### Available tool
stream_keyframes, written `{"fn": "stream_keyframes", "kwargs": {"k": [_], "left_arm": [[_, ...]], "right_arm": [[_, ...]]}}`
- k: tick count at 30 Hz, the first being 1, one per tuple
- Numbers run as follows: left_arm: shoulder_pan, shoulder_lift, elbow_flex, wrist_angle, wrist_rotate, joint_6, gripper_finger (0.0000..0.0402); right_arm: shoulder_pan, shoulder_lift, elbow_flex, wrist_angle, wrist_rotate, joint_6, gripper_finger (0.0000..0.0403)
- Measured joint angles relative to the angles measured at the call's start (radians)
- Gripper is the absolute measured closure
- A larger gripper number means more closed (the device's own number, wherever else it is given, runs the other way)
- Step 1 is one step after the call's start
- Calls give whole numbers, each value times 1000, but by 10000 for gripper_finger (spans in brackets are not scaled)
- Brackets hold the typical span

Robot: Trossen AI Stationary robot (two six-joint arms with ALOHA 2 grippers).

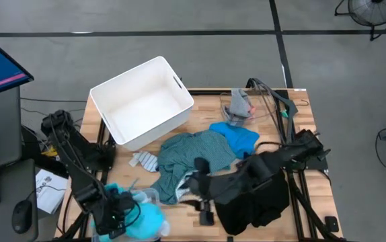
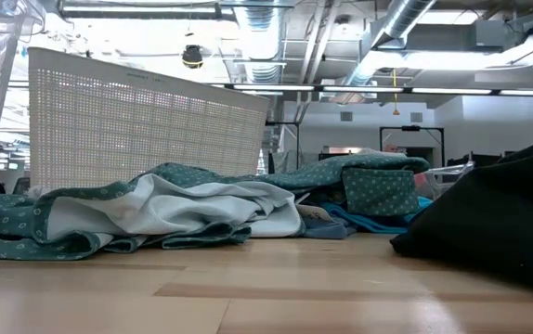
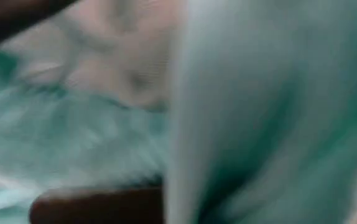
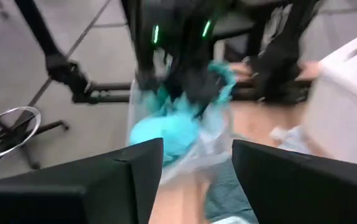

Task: Pick & Place Cloths
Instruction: Put the light blue shorts into the bottom transparent bin

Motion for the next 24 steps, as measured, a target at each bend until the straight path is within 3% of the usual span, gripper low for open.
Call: {"fn": "stream_keyframes", "kwargs": {"k": [4,9,12,19,21,24], "left_arm": [[1,22,-39,-10,13,-46,400],[-6,37,-45,-22,-22,-91,400],[-6,39,-45,-38,-71,-216,401],[-12,40,-49,-20,-236,-747,401],[-16,33,-43,14,-296,-792,401],[-2,6,-32,2,-274,-758,401]], "right_arm": [[19,-5,115,-96,110,-2,224],[16,-13,167,-117,135,22,248],[18,-19,164,-161,162,71,262],[9,-20,164,-228,207,138,286],[6,-20,164,-230,208,132,286],[2,-20,164,-231,211,127,286]]}}
